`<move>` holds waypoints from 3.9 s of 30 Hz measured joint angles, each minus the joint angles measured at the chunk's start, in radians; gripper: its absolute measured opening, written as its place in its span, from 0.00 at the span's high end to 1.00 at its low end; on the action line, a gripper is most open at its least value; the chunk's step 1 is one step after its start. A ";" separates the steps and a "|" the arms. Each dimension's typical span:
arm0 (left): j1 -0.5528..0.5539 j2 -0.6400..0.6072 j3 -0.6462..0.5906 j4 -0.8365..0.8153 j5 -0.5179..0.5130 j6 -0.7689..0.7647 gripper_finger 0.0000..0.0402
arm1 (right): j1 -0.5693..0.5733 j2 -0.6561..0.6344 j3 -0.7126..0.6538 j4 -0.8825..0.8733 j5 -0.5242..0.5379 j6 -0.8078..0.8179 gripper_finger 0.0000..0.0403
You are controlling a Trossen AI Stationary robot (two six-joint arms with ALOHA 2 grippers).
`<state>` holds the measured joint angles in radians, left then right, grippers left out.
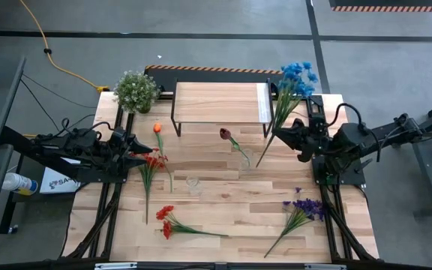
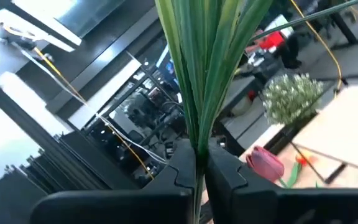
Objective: Pick and place flowers into a vace then onto a shelf
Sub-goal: Put the blue flower into the right transparent vase
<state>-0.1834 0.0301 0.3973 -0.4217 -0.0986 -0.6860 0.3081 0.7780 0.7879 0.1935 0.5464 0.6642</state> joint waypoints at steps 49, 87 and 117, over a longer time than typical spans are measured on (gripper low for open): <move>0.000 0.000 0.000 0.000 -0.055 -0.029 0.11 | -0.001 0.046 0.000 0.023 0.073 -0.622 0.98; 0.000 0.000 0.000 -0.025 -0.072 -0.029 0.11 | -0.001 0.204 -0.304 0.376 0.292 -0.410 0.99; 0.000 0.000 0.000 -0.025 -0.106 -0.029 0.11 | -0.001 0.274 -0.329 0.341 0.319 -0.394 0.97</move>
<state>-0.1836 0.0303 0.3973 -0.4465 -0.2048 -0.7147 0.3073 1.0516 0.4587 0.5348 0.8651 0.2703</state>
